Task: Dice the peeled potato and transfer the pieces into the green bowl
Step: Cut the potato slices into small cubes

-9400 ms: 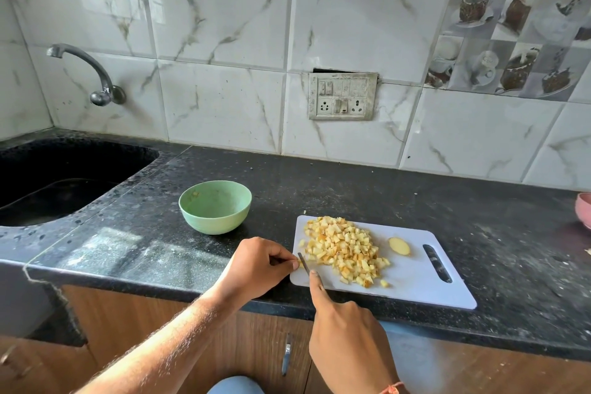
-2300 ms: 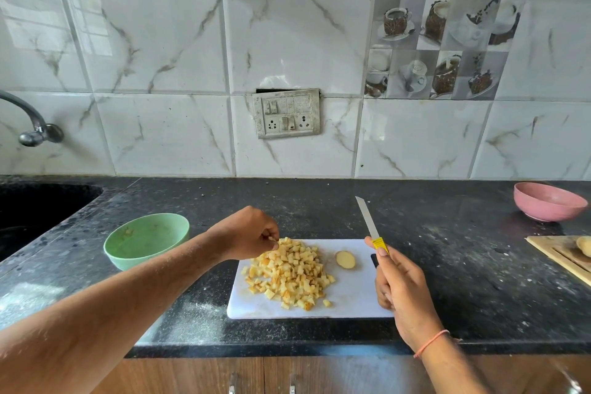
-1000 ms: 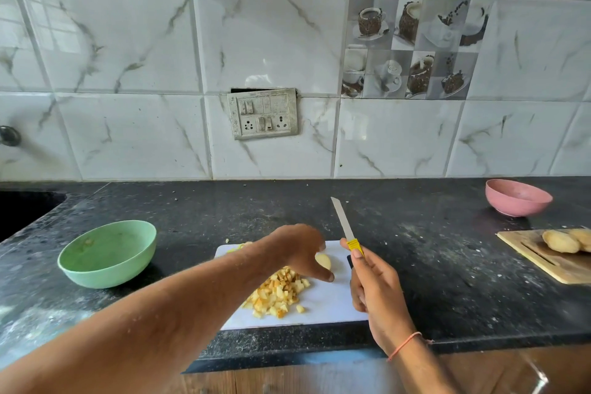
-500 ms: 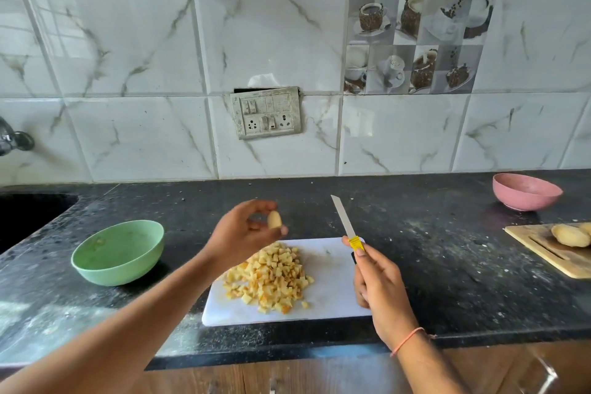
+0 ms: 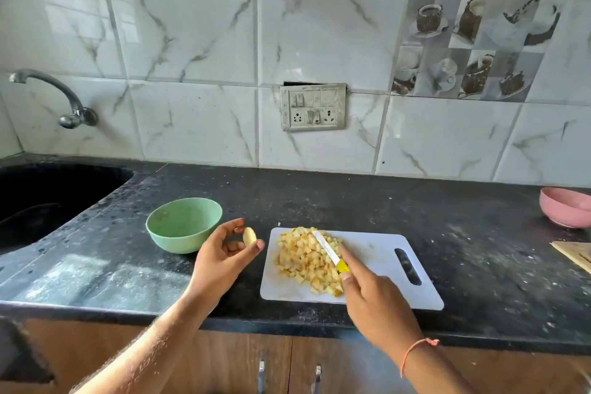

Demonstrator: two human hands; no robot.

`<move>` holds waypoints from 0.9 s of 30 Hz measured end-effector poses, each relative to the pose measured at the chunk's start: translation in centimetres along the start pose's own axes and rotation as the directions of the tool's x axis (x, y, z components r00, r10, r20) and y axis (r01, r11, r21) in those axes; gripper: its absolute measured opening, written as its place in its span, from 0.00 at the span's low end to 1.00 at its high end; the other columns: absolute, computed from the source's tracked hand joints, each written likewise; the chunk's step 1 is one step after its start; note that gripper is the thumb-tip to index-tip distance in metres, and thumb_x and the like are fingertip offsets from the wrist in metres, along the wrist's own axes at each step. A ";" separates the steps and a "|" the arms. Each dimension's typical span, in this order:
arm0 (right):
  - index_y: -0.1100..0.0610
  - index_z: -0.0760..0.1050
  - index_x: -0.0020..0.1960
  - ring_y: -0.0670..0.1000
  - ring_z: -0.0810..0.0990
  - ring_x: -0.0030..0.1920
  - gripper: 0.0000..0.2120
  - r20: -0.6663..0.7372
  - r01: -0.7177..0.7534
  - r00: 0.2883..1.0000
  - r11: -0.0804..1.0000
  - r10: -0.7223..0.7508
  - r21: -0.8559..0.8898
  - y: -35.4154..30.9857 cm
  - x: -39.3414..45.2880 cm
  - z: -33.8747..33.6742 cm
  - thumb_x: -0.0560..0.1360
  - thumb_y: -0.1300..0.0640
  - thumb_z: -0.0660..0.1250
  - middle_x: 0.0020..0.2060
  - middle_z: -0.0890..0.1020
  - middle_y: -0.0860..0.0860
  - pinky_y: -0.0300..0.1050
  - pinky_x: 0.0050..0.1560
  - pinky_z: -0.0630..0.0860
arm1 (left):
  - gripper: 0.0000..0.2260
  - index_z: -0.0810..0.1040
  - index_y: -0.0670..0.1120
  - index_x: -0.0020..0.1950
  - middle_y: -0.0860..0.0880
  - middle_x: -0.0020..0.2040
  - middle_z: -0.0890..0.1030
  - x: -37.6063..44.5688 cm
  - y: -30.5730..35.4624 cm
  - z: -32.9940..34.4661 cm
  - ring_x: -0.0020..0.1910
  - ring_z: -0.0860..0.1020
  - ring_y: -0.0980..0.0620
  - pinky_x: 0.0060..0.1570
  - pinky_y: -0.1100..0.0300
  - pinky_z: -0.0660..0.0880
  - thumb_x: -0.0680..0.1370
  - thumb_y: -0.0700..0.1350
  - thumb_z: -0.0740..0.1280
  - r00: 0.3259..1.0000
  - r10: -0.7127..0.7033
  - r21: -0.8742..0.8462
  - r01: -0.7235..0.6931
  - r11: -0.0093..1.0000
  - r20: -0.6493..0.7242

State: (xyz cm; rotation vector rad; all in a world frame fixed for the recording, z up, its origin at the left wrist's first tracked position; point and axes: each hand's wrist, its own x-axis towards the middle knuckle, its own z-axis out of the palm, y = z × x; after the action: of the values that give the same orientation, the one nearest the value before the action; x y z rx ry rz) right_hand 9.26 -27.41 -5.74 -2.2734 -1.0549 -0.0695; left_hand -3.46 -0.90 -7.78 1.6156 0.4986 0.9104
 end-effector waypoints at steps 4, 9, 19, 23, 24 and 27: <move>0.37 0.49 0.82 0.45 0.72 0.32 0.27 0.098 0.080 0.993 0.982 -0.064 -0.170 -5.9 -1.3 2.6 0.85 0.48 0.51 0.38 0.77 0.47 0.39 0.28 0.63 | 0.27 0.80 0.52 0.67 0.54 0.58 0.85 -0.1 0.0 0.2 0.46 0.84 0.59 0.47 0.64 0.81 0.70 0.53 0.82 1.000 0.026 0.019 -0.026 0.999 -0.005; 0.44 0.56 0.82 0.57 0.81 0.52 0.28 0.166 0.105 0.985 0.925 -0.047 -0.365 -9.0 -1.1 4.8 0.83 0.53 0.55 0.55 0.82 0.55 0.51 0.51 0.82 | 0.26 0.80 0.51 0.67 0.54 0.58 0.85 0.1 -0.5 -0.1 0.46 0.84 0.59 0.47 0.65 0.81 0.72 0.50 0.83 0.999 0.050 0.051 -0.050 0.997 -0.005; 0.45 0.49 0.84 0.57 0.82 0.49 0.34 0.114 -0.007 0.991 0.869 0.072 -0.494 -8.9 -0.6 5.1 0.81 0.59 0.55 0.50 0.84 0.55 0.50 0.48 0.80 | 0.27 0.80 0.57 0.65 0.55 0.58 0.84 0.7 -1.8 0.0 0.50 0.84 0.54 0.52 0.57 0.84 0.69 0.50 0.85 0.991 0.058 0.151 -0.077 0.986 0.122; 0.43 0.47 0.84 0.57 0.82 0.51 0.34 0.118 -0.034 0.987 0.867 0.106 -0.497 -8.5 -0.6 4.5 0.82 0.59 0.55 0.52 0.83 0.55 0.50 0.50 0.80 | 0.28 0.80 0.56 0.65 0.57 0.58 0.82 0.8 -2.0 0.2 0.50 0.83 0.56 0.52 0.60 0.82 0.68 0.51 0.85 0.981 0.096 0.289 -0.143 0.947 0.171; 0.43 0.47 0.84 0.57 0.82 0.51 0.34 0.122 -0.037 0.986 0.866 0.113 -0.499 -8.4 -0.6 4.4 0.82 0.59 0.55 0.52 0.83 0.55 0.50 0.50 0.79 | 0.28 0.80 0.57 0.64 0.58 0.57 0.81 0.8 -2.0 0.2 0.50 0.83 0.57 0.52 0.60 0.82 0.67 0.52 0.85 0.976 0.103 0.323 -0.162 0.932 0.192; 0.41 0.45 0.84 0.57 0.81 0.51 0.35 0.131 -0.044 0.983 0.858 0.129 -0.512 -8.0 -0.7 4.0 0.82 0.59 0.54 0.53 0.82 0.55 0.49 0.48 0.77 | 0.28 0.80 0.57 0.63 0.59 0.56 0.80 0.6 -1.7 0.4 0.49 0.81 0.58 0.49 0.64 0.80 0.66 0.53 0.85 0.957 0.126 0.398 -0.226 0.889 0.261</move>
State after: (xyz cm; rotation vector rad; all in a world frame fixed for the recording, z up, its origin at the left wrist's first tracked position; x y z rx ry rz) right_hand 2.33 -21.78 -5.03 -2.8444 -1.1118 -0.1446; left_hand -2.55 -0.30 -9.30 2.1663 0.4083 0.7658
